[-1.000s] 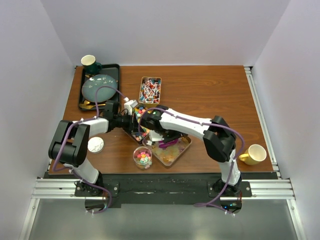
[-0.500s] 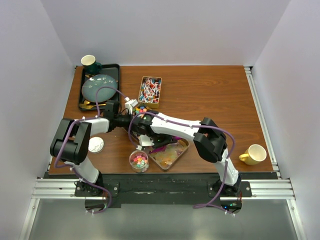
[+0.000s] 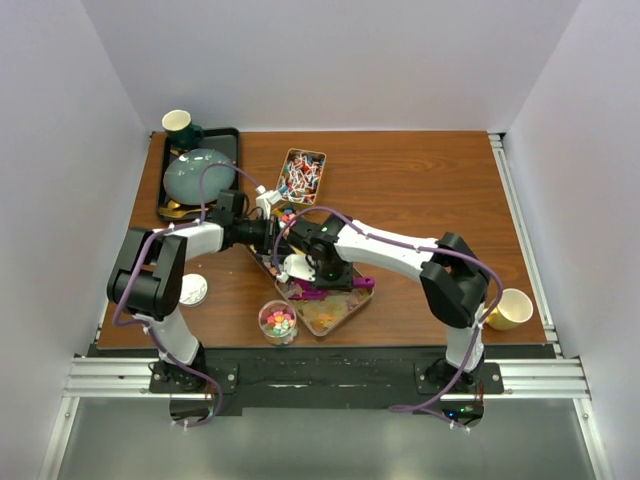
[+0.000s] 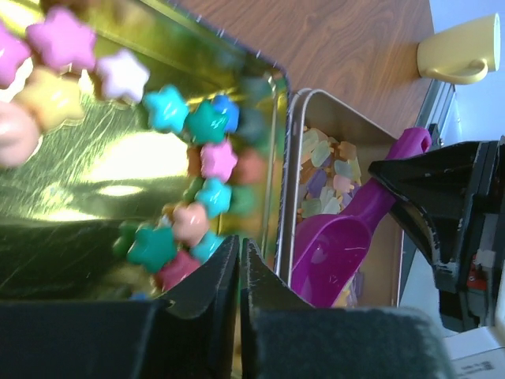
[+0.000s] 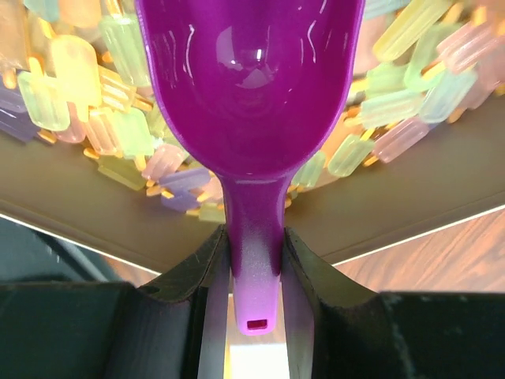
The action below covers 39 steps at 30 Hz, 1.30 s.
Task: Pack the candies
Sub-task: Scoop the fake candies from the storage box.
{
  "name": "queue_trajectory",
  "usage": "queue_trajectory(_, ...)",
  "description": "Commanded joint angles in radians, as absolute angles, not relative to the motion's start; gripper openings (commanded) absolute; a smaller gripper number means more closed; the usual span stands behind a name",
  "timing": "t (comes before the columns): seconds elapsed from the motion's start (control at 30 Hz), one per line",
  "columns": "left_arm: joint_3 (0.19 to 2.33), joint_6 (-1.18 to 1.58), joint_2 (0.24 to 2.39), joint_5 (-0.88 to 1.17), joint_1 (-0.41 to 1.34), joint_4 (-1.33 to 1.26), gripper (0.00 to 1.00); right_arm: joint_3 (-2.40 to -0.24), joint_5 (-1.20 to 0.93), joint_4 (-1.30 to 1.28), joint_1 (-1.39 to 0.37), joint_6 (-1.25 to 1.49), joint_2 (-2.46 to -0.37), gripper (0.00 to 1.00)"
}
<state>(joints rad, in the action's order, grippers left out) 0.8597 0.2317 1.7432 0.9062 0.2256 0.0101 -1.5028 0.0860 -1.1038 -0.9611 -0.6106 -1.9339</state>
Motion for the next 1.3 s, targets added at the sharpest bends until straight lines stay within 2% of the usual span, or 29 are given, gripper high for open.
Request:
queue_trajectory(0.0, 0.925, 0.18, 1.714, 0.954, 0.233, 0.08, 0.15, -1.453, 0.034, -0.933, -0.937, -0.609, -1.844, 0.0)
queue_trajectory(0.3, 1.005, 0.155, 1.692, 1.015, 0.233, 0.153, 0.32, -1.348, 0.048, -0.897, -0.91, -0.656, -1.755, 0.0)
queue_trajectory(0.77, 1.207, 0.097, 1.715, 1.118, 0.19, 0.245, 0.42, -1.269, 0.058, -0.911, -0.844, -0.767, -1.597, 0.0)
queue_trajectory(1.03, 1.184, 0.005, 1.637, 0.95, 0.126, 0.362, 0.47, -1.39, 0.095, -1.072, -0.854, -0.848, -1.528, 0.0)
queue_trajectory(1.27, 1.114, -0.075, 1.49, 0.789, 0.071, 0.417, 0.47, -1.541, 0.212, -1.235, -0.977, -0.882, -1.581, 0.0)
